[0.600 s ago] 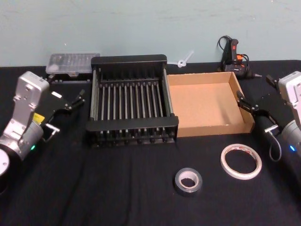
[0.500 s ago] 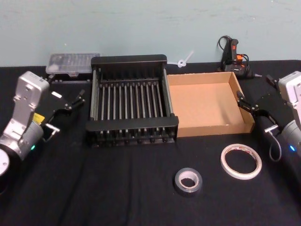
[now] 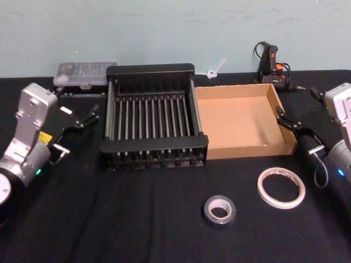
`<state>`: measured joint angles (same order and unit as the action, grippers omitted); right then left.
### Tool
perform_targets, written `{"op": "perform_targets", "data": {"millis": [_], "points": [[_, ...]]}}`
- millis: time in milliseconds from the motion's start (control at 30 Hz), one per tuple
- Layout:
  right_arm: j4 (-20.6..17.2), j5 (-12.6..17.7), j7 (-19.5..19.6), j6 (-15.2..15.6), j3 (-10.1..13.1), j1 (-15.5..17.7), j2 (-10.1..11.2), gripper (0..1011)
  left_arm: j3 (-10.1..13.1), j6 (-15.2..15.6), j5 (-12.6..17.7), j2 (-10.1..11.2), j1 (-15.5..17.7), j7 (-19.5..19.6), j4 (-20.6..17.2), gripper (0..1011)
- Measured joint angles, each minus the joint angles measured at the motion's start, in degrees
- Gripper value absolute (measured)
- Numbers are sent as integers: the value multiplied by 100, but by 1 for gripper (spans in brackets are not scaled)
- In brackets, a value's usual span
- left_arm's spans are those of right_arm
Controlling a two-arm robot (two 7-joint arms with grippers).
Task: Pick up the white tape and place it into the black box , Pick up the silver tape and place it into the brown box.
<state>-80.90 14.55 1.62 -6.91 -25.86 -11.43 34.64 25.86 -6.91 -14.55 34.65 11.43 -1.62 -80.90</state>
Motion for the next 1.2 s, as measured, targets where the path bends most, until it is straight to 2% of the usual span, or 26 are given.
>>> {"op": "perform_targets", "data": {"millis": [700, 833, 967, 1200], "points": [[0, -1, -1, 0, 1, 0, 0, 1002, 0, 0, 0, 0, 0, 0, 0, 1001], [-16, -8, -35, 36, 75, 15, -37, 1002, 0, 0, 0, 0, 0, 0, 0, 1001], [-126, 97, -190, 204, 191, 55, -41, 1002, 0, 0, 0, 0, 0, 0, 0, 1001], [-429, 421, -606, 512, 429, 177, 124, 1002, 0, 0, 0, 0, 0, 0, 0, 1001]]}}
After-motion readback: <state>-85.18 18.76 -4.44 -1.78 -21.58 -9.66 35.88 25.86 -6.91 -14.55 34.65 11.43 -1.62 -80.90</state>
